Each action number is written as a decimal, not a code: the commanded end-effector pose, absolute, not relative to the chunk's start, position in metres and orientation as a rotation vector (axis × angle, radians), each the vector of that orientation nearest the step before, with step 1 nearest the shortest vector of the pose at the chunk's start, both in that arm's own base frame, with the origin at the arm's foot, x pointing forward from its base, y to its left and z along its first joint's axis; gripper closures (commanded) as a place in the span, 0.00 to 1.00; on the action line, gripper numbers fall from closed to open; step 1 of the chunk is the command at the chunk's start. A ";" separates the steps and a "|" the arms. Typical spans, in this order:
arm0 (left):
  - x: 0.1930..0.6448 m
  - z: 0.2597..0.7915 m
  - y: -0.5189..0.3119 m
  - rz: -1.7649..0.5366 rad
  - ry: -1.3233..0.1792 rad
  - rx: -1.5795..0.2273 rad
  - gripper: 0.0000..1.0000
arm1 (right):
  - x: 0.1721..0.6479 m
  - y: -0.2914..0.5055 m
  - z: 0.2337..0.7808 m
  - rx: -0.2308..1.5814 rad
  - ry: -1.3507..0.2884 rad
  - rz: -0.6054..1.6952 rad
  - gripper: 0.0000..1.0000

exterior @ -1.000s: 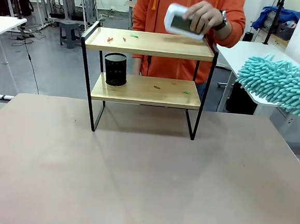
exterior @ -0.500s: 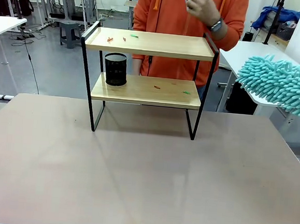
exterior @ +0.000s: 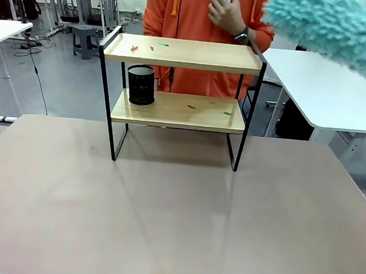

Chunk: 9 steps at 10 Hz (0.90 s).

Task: Clean the shelf.
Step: Clean the specific tier of the Shelf with the Duster once objects are removed.

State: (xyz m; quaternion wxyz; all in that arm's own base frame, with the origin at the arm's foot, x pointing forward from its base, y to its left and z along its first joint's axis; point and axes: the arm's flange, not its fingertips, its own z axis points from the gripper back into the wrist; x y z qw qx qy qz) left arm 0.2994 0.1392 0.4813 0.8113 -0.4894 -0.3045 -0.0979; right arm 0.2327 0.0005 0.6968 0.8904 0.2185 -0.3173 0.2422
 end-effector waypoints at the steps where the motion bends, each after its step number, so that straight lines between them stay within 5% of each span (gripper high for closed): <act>1: 0.301 0.482 0.138 -0.223 -0.679 -1.058 0.00 | 0.267 0.052 0.678 0.360 -0.670 0.483 0.88; 4: 0.301 0.482 0.138 -0.223 -0.679 -1.058 0.00 | 0.247 0.038 0.697 0.405 -0.678 0.514 0.88; 9: 0.301 0.482 0.138 -0.223 -0.679 -1.058 0.00 | 0.301 0.129 0.701 0.238 -0.619 0.434 0.88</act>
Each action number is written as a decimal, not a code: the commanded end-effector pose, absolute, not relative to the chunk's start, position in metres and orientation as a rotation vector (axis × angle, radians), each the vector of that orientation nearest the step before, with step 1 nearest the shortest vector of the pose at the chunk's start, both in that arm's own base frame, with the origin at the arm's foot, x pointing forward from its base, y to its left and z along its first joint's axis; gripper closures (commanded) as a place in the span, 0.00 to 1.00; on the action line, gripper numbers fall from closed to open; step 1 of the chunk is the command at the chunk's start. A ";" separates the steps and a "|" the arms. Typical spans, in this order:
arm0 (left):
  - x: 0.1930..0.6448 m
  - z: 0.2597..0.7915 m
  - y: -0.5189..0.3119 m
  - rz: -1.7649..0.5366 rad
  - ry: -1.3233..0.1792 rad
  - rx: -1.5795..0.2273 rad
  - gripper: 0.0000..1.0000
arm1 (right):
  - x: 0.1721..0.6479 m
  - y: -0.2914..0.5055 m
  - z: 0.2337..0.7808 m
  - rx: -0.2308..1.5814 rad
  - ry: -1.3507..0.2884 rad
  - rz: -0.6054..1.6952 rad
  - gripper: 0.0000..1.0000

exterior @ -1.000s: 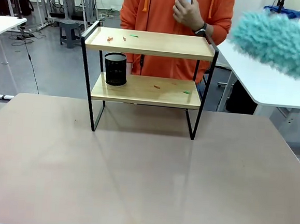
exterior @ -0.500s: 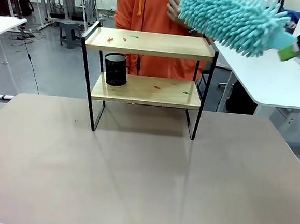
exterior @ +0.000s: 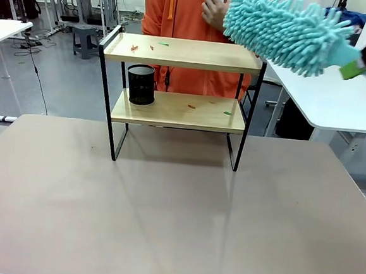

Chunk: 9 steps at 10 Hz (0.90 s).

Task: Clean the shelf.
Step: Clean the specific tier of the Shelf with the Duster once objects are removed.

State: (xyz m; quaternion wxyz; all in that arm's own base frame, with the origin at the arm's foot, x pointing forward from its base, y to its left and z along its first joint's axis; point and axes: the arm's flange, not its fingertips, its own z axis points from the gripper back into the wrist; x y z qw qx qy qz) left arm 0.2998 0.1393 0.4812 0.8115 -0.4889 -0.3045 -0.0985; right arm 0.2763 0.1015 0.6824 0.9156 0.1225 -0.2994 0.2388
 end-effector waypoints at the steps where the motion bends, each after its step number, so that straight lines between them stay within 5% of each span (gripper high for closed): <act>1: 0.301 0.482 0.138 -0.223 -0.679 -1.058 0.00 | 0.323 0.159 0.701 0.207 -0.597 0.425 0.88; 4: 0.301 0.482 0.138 -0.223 -0.679 -1.058 0.00 | 0.378 0.222 0.680 0.174 -0.563 0.375 0.88; 9: 0.301 0.482 0.138 -0.223 -0.679 -1.058 0.00 | 0.406 0.247 0.659 0.205 -0.522 0.438 0.88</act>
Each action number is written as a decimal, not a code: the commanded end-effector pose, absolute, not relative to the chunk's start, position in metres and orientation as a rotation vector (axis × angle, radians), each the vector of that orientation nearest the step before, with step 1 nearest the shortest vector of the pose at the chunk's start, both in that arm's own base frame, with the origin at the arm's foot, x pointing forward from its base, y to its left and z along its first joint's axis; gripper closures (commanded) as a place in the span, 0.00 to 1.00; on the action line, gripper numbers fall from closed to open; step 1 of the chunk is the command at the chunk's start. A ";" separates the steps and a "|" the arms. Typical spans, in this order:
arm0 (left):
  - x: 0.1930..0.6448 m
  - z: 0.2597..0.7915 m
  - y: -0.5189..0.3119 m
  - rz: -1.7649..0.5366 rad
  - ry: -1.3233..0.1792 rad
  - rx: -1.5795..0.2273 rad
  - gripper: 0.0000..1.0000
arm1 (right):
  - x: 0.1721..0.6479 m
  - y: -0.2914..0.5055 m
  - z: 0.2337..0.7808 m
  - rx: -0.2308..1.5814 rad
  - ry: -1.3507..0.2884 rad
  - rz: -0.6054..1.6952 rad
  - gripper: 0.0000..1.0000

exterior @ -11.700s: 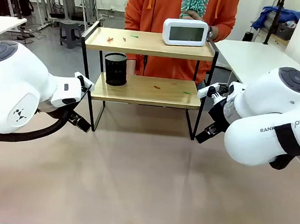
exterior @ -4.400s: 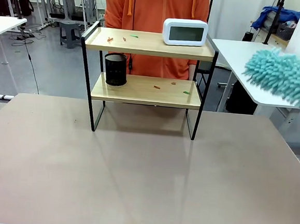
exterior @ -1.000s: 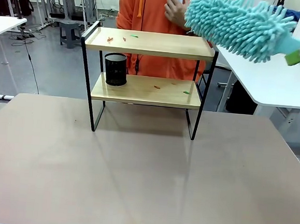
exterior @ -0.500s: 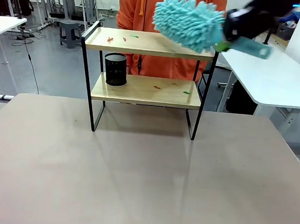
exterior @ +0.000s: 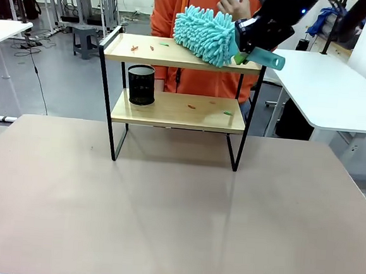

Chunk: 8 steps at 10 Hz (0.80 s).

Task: Clean the shelf.
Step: Clean the specific tier of the Shelf with the Duster once objects are removed.

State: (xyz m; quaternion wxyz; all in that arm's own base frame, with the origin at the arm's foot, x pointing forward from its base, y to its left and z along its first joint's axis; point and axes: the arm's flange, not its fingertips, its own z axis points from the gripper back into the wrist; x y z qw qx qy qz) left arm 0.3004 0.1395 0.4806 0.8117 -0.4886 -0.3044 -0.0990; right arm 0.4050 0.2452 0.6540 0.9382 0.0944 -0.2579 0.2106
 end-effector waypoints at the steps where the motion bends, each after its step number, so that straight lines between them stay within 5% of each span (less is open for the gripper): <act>1: 0.301 0.482 0.138 -0.223 -0.679 -1.058 0.00 | 0.409 0.253 0.658 0.235 -0.503 0.481 0.88; 8: 0.301 0.482 0.138 -0.223 -0.679 -1.058 0.00 | 0.405 0.261 0.659 0.299 -0.355 1.003 0.88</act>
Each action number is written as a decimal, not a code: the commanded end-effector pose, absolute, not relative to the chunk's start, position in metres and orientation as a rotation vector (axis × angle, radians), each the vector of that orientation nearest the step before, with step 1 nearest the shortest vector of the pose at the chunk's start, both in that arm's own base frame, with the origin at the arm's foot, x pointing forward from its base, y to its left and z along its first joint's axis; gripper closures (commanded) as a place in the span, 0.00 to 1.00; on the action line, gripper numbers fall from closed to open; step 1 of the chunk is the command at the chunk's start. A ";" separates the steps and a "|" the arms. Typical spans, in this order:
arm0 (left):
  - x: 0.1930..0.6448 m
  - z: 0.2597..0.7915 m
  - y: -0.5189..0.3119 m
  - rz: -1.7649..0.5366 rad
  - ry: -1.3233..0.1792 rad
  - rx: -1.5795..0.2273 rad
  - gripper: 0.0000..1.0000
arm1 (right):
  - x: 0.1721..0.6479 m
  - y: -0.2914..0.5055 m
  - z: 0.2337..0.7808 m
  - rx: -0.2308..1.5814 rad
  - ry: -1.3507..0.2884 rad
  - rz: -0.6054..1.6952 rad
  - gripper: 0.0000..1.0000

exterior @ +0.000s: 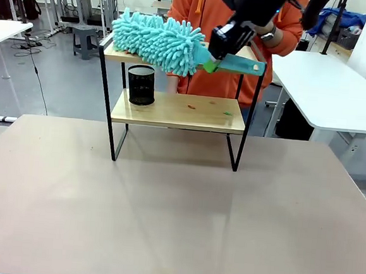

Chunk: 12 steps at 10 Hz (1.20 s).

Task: Clean the shelf.
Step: Clean the specific tier of the Shelf with the Duster once objects are removed.

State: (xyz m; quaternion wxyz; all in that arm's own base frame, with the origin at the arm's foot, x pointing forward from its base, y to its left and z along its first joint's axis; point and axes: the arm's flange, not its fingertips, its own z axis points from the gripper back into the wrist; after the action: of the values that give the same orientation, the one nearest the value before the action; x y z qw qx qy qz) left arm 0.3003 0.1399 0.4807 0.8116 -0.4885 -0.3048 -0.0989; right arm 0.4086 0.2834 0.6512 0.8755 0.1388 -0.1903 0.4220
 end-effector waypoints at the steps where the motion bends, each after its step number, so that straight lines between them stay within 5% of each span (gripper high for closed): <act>1: 0.301 0.482 0.138 -0.223 -0.679 -1.058 0.00 | 0.392 0.241 0.665 0.368 -0.319 1.155 0.88; 5: 0.301 0.482 0.138 -0.223 -0.679 -1.058 0.00 | 0.317 0.161 0.677 0.625 -0.279 1.412 0.88; 8: 0.301 0.482 0.138 -0.223 -0.679 -1.058 0.00 | 0.322 0.136 0.661 0.769 -0.299 1.333 0.88; 12: 0.301 0.482 0.138 -0.223 -0.679 -1.058 0.00 | 0.305 0.000 0.651 0.882 -0.469 0.772 0.88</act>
State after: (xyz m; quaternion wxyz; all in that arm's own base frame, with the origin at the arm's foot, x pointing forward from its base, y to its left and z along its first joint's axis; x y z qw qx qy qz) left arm 0.3000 0.1406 0.4816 0.8115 -0.4883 -0.3053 -0.0990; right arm 0.3291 0.0414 0.6506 0.7883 0.3778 -0.1617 0.4579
